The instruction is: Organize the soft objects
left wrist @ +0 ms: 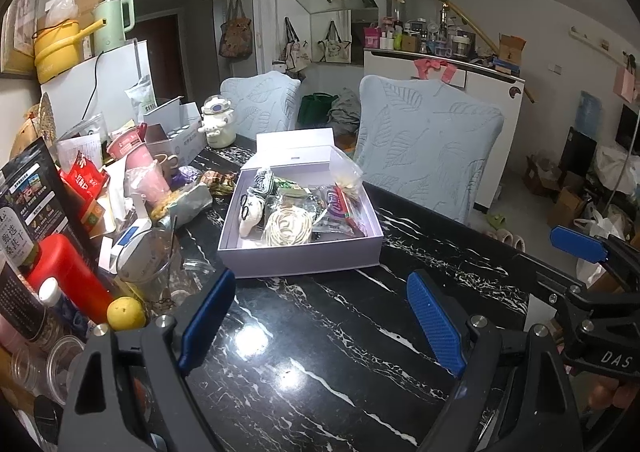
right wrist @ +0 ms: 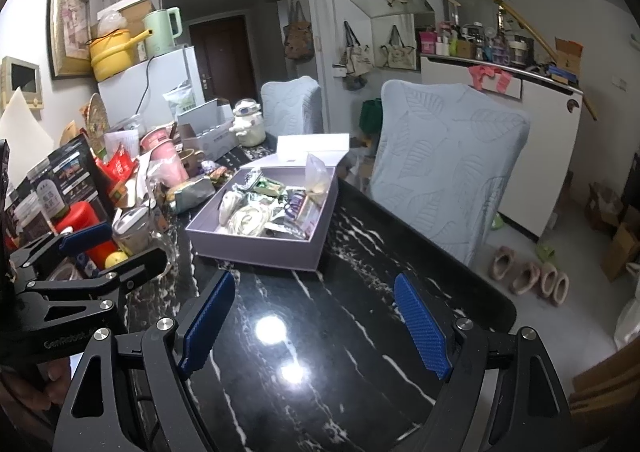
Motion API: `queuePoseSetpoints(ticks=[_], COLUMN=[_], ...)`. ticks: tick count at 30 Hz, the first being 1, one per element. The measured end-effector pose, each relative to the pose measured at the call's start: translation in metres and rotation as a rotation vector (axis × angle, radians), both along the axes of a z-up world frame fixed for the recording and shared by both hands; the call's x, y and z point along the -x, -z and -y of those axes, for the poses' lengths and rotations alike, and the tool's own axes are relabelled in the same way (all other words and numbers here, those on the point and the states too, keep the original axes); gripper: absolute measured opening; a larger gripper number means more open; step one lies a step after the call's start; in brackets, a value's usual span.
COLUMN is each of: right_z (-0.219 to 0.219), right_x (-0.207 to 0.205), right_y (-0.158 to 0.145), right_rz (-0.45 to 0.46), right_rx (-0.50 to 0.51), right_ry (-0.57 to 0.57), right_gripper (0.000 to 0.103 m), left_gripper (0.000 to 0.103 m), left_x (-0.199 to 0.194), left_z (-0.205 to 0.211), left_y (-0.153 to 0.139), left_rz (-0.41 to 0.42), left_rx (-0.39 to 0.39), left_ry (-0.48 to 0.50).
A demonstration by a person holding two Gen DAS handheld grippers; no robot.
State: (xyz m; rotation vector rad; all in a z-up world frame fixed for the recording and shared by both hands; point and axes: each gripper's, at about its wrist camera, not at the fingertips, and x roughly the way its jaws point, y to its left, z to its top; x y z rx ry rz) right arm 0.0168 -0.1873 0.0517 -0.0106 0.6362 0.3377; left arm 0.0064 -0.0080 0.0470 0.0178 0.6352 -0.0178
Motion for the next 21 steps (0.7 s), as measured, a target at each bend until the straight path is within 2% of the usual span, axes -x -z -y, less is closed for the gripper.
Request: queuePoseSetpoints(ticks=[21], right_z=[0.0062], right_x=[0.003], right_y=[0.0014], right_rz=[-0.008], right_rx=[0.002], right_ry=[0.017], right_gripper=[0.083], left_gripper=[0.089], left_x=[-0.0014], left_z=[0.0089], left_y=[0.0025], left_rz=[-0.042], left_rx=[0.001], left_ry=[0.006])
